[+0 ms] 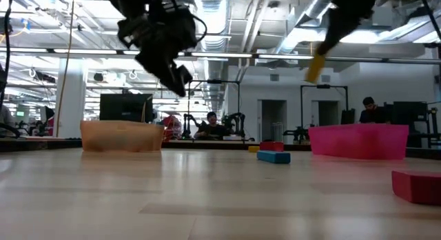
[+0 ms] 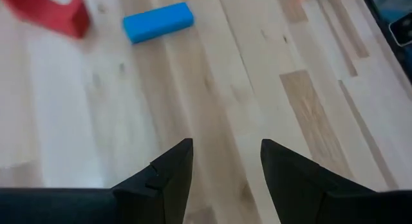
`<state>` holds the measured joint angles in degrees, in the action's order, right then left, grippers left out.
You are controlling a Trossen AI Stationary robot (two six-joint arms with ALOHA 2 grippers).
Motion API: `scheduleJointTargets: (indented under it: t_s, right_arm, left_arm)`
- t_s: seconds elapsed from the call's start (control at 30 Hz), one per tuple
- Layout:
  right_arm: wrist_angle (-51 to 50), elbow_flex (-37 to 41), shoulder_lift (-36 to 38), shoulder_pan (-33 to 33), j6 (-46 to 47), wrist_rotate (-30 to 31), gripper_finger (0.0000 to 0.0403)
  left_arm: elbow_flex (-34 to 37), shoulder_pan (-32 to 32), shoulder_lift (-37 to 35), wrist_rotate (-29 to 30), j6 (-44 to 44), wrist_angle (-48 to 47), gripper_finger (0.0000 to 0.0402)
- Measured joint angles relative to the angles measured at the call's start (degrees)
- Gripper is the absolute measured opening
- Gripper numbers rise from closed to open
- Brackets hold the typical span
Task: Sort blocks
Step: Put the yellow rectangle block into the red bin
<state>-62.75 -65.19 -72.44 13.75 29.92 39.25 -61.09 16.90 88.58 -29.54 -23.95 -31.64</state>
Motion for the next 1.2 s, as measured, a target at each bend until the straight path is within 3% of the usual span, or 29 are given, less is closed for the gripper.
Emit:
scheduleJointTargets:
  t_s: [0.23,0.53,0.73,1.03,1.2]
  right_arm:
    - [-9.5,0.0,4.1,-6.0,8.8,-4.0,0.0056]
    - [-9.0,0.0,4.2,-15.1,7.7,-9.9,0.0058]
    - [-7.7,0.0,2.0,-20.4,5.3,-14.8,0.0058]
    - [-7.4,0.0,-3.1,-27.3,1.5,-18.7,0.0058]
    - [-7.3,0.0,-5.6,-30.7,-0.5,-22.0,0.0058]
  left_arm:
    - [8.4,-5.4,0.0,0.1,0.2,14.6,0.0179]
    - [10.3,-14.4,0.0,0.9,1.1,33.1,0.0179]
    - [10.3,-18.9,0.8,4.8,-1.6,40.9,0.0179]
    - [10.2,-19.6,9.9,5.6,0.9,51.9,0.0179]
    - [6.1,-21.2,16.3,3.8,2.2,52.9,0.0179]
